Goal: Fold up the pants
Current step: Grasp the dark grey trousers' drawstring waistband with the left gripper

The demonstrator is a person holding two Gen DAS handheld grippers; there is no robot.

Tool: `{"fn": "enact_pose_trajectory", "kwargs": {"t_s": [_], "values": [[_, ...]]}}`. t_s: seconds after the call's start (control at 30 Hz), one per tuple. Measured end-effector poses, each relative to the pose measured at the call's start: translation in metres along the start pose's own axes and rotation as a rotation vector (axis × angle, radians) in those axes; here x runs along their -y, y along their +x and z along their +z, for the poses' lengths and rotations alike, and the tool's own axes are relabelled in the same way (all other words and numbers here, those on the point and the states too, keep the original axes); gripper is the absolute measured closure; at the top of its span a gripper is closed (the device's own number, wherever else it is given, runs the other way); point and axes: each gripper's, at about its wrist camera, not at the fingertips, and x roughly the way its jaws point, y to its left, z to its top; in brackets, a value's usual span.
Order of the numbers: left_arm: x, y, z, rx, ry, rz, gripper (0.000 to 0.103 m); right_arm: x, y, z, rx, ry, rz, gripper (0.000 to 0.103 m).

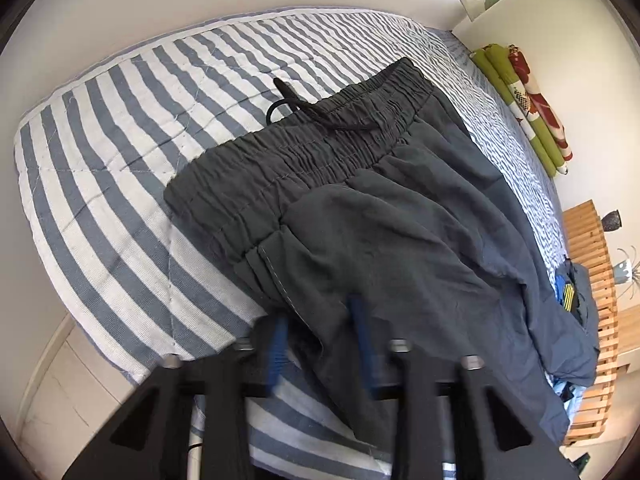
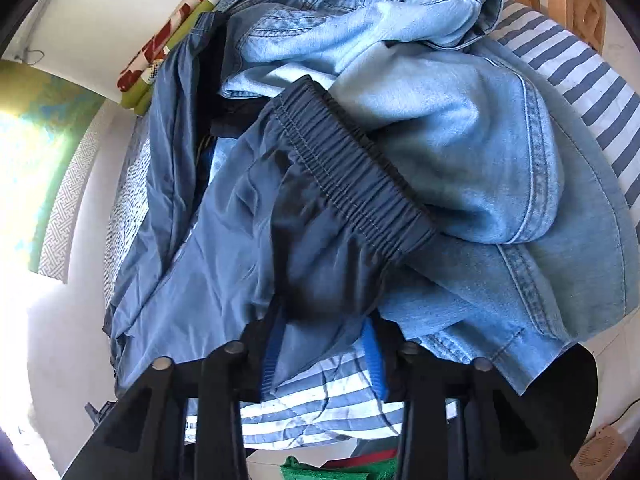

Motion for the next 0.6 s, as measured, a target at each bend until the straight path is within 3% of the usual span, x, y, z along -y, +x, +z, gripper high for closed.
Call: {"fn": "enact_pose_trajectory", "kwargs": {"t_s": [0.03, 0.23, 0.47, 0.6], "values": [[0.003, 0.0, 0.0, 0.004, 0.002, 0.007, 0.097, -0.004, -0.003, 0.0, 0.01, -0.015, -0.009, 0.086], [0.011, -0.015, 0.004, 0.059, 0.007, 0.025, 0.101, -0.022, -0.032, 0.006, 0.063, -0.038, 0.012, 0.099], [0.02, -0.042, 0.007, 0.115, 0.059, 0.002, 0.1, -0.057, -0.063, 0.018, 0.157, -0.098, 0.074, 0.101], [-0.002, -0.037, 0.001, 0.065, 0.01, -0.024, 0.091, -0.065, -0.069, 0.024, 0.176, -0.117, 0.062, 0.101]]}}
